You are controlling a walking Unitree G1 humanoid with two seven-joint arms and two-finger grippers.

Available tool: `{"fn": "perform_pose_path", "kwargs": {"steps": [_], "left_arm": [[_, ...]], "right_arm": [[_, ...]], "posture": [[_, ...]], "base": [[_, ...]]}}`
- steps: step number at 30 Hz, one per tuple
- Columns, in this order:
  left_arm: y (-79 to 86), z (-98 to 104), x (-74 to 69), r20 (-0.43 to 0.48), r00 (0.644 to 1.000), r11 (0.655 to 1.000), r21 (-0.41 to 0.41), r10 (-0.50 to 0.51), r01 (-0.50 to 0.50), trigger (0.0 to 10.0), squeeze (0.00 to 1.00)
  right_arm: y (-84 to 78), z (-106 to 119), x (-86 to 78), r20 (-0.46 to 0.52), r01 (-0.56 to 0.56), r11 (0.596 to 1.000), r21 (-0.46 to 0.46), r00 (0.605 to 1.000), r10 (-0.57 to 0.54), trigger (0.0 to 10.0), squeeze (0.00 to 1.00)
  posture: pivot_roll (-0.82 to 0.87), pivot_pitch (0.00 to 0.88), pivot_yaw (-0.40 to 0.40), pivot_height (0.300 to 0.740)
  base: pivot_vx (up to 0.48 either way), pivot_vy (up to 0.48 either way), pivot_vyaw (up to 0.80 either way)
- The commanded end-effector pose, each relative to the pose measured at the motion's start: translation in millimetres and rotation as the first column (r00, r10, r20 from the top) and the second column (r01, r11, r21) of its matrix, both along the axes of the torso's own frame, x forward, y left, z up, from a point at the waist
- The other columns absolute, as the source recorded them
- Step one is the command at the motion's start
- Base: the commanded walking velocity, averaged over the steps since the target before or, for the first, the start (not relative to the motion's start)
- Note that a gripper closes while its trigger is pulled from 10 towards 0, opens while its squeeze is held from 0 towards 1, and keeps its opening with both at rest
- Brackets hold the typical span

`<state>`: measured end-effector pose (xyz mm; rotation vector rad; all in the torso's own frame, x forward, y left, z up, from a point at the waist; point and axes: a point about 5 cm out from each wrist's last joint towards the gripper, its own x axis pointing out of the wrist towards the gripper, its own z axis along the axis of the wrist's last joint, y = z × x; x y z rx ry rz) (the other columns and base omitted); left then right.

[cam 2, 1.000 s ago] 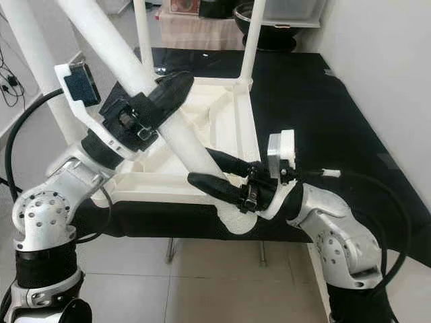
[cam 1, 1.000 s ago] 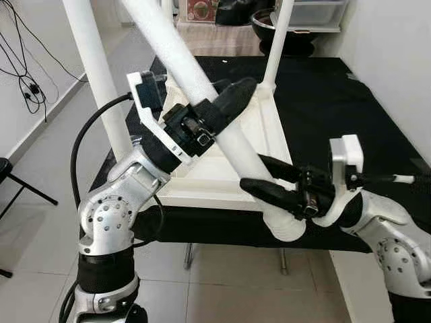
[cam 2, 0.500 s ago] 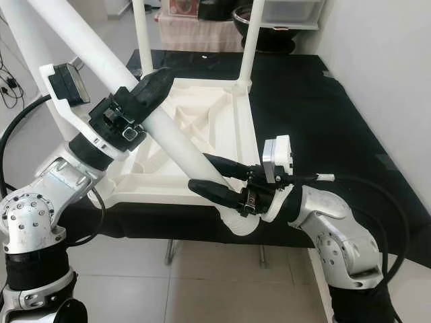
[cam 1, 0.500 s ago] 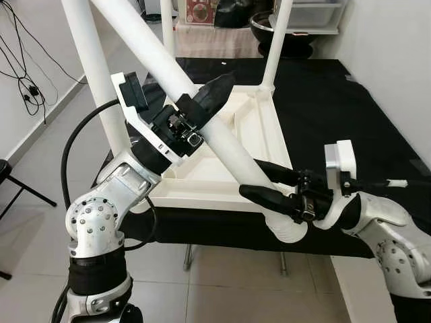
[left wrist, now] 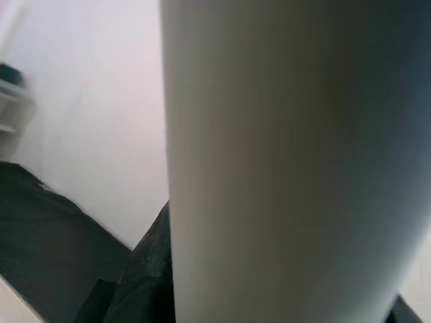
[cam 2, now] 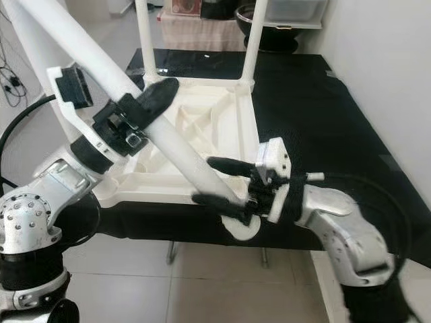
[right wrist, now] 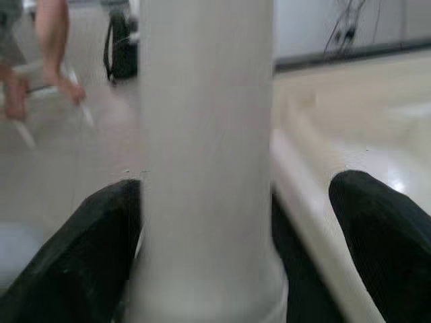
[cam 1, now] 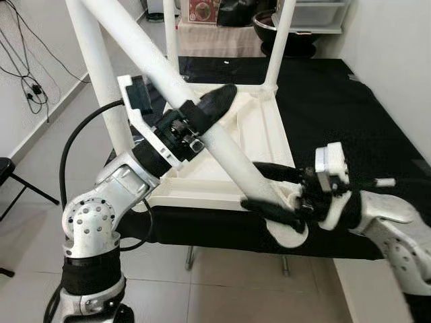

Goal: Building children table

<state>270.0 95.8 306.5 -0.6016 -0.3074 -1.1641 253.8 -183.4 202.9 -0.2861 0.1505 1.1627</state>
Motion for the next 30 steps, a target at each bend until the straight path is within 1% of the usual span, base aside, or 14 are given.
{"fn": "perform_pose_path", "kwargs": {"steps": [1, 2, 3, 4, 6, 10, 15, 16, 17, 18, 19, 24, 28, 30], "left_arm": [[-9.3, 0.7, -8.0, 0.068, 0.995, 0.994, 0.084, -0.076, 0.07, 0.0, 0.0], [-16.2, -5.7, -10.2, 0.087, 0.991, 0.983, 0.161, -0.103, 0.088, 0.0, 0.0], [-16.2, -5.7, -10.2, 0.087, 0.991, 0.983, 0.161, -0.103, 0.088, 0.0, 0.0], [-26.2, -15.9, -13.2, 0.104, 0.984, 0.96, 0.256, -0.143, 0.113, 0.0, 0.0], [-28.5, -18.0, -13.6, 0.108, 0.983, 0.956, 0.272, -0.148, 0.114, 0.0, 0.0], [-42.3, -27.4, -12.1, 0.136, 0.978, 0.94, 0.324, -0.158, 0.107, 0.0, 0.0], [-48.1, -32.5, -11.3, 0.155, 0.975, 0.928, 0.359, -0.161, 0.096, 0.0, 0.0], [-50.1, -34.4, -11.1, 0.159, 0.973, 0.925, 0.367, -0.165, 0.097, 0.0, 0.0], [-51.3, -35.3, -11.0, 0.16, 0.973, 0.924, 0.369, -0.168, 0.098, 0.0, 0.0], [-52.3, -36.2, -10.9, 0.166, 0.971, 0.923, 0.373, -0.171, 0.099, 0.0, 0.0], [-52.3, -36.2, -10.9, 0.166, 0.971, 0.923, 0.373, -0.171, 0.099, 0.0, 0.0], [-53.1, -36.6, -10.1, 0.2, 0.966, 0.917, 0.391, -0.167, 0.078, 0.0, 0.0], [-52.7, -35.8, -9.1, 0.208, 0.964, 0.918, 0.391, -0.163, 0.071, 0.0, 0.0], [-51.8, -34.4, -7.7, 0.219, 0.963, 0.92, 0.388, -0.158, 0.063, 0.0, 0.0]], "right_arm": [[-6.7, -11.3, 0.4, -0.022, 0.04, 0.995, -0.091, 0.999, -0.042, 10.0, 1.0], [-4.8, -9.6, 0.9, -0.013, 0.046, 0.995, -0.083, 0.999, -0.048, 10.0, 1.0], [-4.8, -9.6, 0.9, -0.013, 0.046, 0.995, -0.083, 0.999, -0.048, 10.0, 1.0], [3.7, -2.9, 1.6, 0.005, 0.042, 0.998, -0.036, 0.999, -0.042, 10.0, 1.0], [7.0, -0.6, 1.6, 0.007, 0.037, 0.999, -0.017, 0.999, -0.037, 10.0, 1.0], [27.2, 19.5, 2.8, 0.033, 0.011, 0.986, 0.165, 0.999, -0.016, 10.0, 1.0], [32.5, 22.9, 4.8, 0.025, 0.018, 0.978, 0.208, 0.999, -0.024, 10.0, 1.0], [38.3, 20.3, 4.9, 0.019, 0.018, 0.978, 0.208, 1.0, -0.023, 10.0, 0.69], [43.9, 16.4, 5.0, 0.009, 0.021, 0.979, 0.201, 1.0, -0.023, 10.0, 0.69], [51.4, 7.8, 3.1, -0.009, 0.014, 0.986, 0.167, 1.0, -0.013, 10.0, 0.0], [51.4, 7.8, 3.1, -0.009, 0.014, 0.986, 0.167, 1.0, -0.013, 10.0, 0.0], [73.9, -22.2, -3.6, -0.107, 0.001, 0.997, 0.078, 0.994, 0.007, 10.0, 0.0], [79.4, -24.8, -2.7, -0.122, 0.016, 0.997, 0.078, 0.992, -0.006, 10.0, 0.0], [87.1, -28.3, 3.9, -0.141, 0.081, 0.993, 0.082, 0.988, -0.068, 10.0, 0.0]], "posture": [[-0.01, 0.067, -0.016, 0.74], [-0.02, 0.068, -0.013, 0.74], [-0.02, 0.068, -0.013, 0.74], [-0.02, 0.068, -0.009, 0.74], [-0.02, 0.068, -0.009, 0.74], [-0.02, 0.069, -0.009, 0.74], [-0.03, 0.068, -0.01, 0.74], [-0.03, 0.067, -0.012, 0.74], [-0.03, 0.067, -0.012, 0.74], [-0.03, 0.066, -0.01, 0.74], [-0.03, 0.066, -0.01, 0.74], [-0.02, 0.063, -0.014, 0.74], [-0.01, 0.064, -0.014, 0.74], [-0.01, 0.064, -0.011, 0.74]], "base": [[0.0, 0.0, 0.0], [0.0, 0.0, 0.0], [0.0, 0.0, 0.0], [0.0, 0.0, 0.0], [0.0, 0.0, 0.0], [0.0, 0.0, 0.0], [0.0, 0.0, 0.0], [0.0, 0.0, 0.0], [0.0, 0.0, 0.0], [0.0, 0.0, 0.0], [0.0, 0.0, 0.0], [0.0, 0.0, 0.0], [0.0, 0.0, 0.0], [0.0, 0.0, 0.0]]}}
